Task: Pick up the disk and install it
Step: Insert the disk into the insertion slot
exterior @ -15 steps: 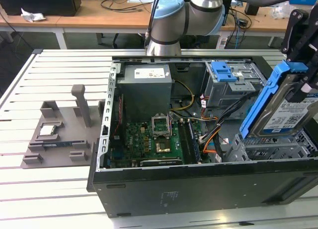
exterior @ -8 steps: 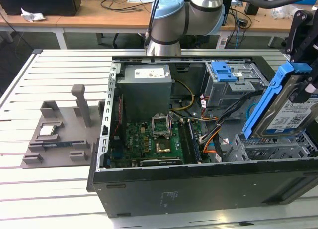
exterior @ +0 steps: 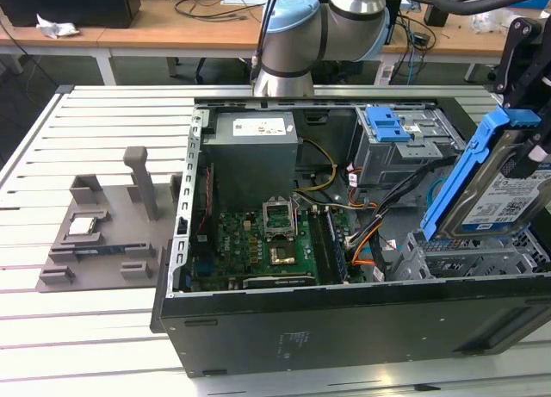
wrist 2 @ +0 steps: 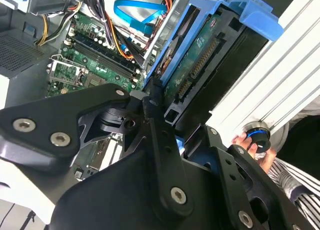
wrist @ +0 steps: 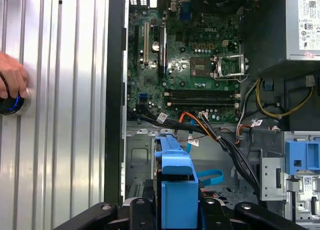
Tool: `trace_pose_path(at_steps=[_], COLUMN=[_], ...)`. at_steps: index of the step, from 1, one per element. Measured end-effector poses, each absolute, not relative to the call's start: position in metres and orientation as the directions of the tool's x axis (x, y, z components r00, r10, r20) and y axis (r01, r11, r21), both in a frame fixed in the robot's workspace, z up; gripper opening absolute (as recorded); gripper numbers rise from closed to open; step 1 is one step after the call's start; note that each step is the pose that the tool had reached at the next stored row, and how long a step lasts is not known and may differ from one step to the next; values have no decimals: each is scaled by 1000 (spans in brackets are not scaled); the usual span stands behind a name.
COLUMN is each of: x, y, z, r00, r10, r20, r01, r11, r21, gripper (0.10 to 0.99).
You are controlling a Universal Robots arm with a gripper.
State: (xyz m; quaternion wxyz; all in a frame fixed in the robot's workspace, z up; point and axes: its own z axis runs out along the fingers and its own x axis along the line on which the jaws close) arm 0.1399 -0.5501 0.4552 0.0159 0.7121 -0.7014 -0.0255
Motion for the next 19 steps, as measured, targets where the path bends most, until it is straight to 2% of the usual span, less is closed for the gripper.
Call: trace_pose_path(at_steps=[10, 19], x=[141, 142], y=[-547, -543], z=[445, 439], r00=[-29, -25], r10=[-1000, -1000], r20=[-9, -9], r01=[-998, -998], r11=[29, 24], r21=[59, 59], gripper=[365, 365])
